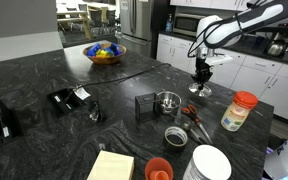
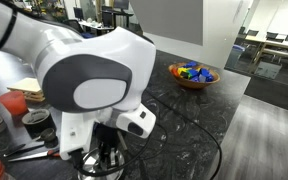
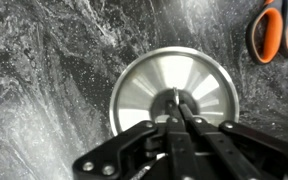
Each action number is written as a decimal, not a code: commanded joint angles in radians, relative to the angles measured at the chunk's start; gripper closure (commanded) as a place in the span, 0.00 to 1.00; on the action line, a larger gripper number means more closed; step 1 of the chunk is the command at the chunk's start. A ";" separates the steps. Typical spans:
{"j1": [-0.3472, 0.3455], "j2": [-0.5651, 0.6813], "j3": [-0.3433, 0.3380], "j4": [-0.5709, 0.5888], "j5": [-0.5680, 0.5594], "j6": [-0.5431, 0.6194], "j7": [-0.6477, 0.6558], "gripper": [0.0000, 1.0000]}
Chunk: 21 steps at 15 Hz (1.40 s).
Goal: Take the lid from the table and put it on the silver pot
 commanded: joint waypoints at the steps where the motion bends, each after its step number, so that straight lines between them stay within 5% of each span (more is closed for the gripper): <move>1: 0.004 -0.019 0.034 0.040 0.004 -0.075 -0.023 0.99; 13: 0.124 0.081 0.179 0.235 -0.060 -0.158 -0.066 0.99; 21: 0.162 0.121 0.211 0.270 -0.087 -0.118 -0.168 0.99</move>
